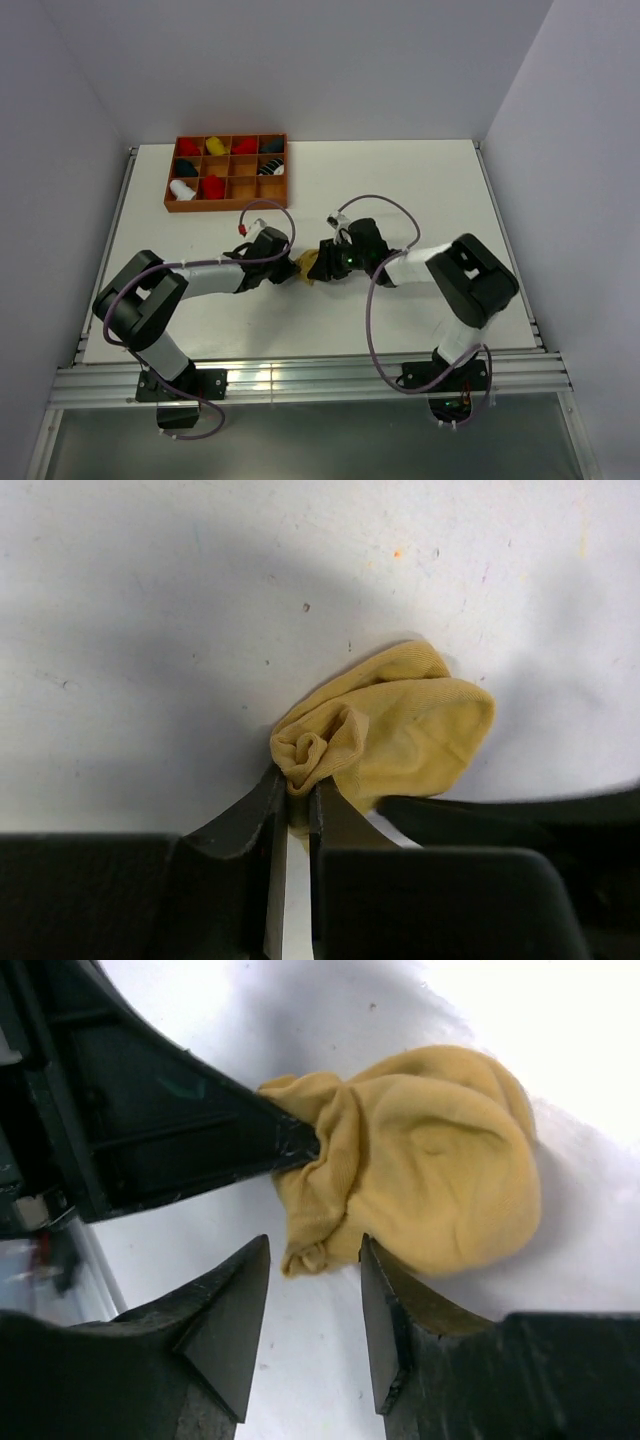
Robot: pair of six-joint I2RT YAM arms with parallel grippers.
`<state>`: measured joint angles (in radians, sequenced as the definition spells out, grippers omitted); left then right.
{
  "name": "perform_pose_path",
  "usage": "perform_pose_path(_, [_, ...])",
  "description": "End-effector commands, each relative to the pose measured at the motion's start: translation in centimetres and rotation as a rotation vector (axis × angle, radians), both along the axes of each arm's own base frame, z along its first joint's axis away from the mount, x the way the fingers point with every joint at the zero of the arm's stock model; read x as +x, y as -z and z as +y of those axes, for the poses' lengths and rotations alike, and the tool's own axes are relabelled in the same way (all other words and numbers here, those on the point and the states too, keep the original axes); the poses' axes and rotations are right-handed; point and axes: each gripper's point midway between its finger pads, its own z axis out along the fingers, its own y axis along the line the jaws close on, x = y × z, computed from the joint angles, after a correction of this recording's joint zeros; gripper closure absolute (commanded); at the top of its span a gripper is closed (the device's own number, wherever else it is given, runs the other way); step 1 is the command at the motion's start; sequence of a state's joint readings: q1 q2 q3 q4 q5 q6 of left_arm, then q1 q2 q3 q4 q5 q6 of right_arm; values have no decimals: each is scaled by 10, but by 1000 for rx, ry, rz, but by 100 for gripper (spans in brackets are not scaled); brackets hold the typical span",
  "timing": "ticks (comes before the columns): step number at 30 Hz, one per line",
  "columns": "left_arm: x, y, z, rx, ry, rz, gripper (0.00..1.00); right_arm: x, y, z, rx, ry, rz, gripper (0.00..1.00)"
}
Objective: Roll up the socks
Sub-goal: Roll the sock at the center of the board.
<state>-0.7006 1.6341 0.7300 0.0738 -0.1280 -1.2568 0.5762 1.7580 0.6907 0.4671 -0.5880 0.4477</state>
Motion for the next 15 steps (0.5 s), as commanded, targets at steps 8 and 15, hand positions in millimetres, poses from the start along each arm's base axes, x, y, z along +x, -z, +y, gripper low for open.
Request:
perform_pose_path(8, [-10, -18, 1, 149, 67, 8, 96, 4, -50, -18, -293, 225, -571, 56])
perform_pose_path(15, [-11, -24, -5, 147, 85, 21, 96, -11, -40, 14, -361, 136, -682, 56])
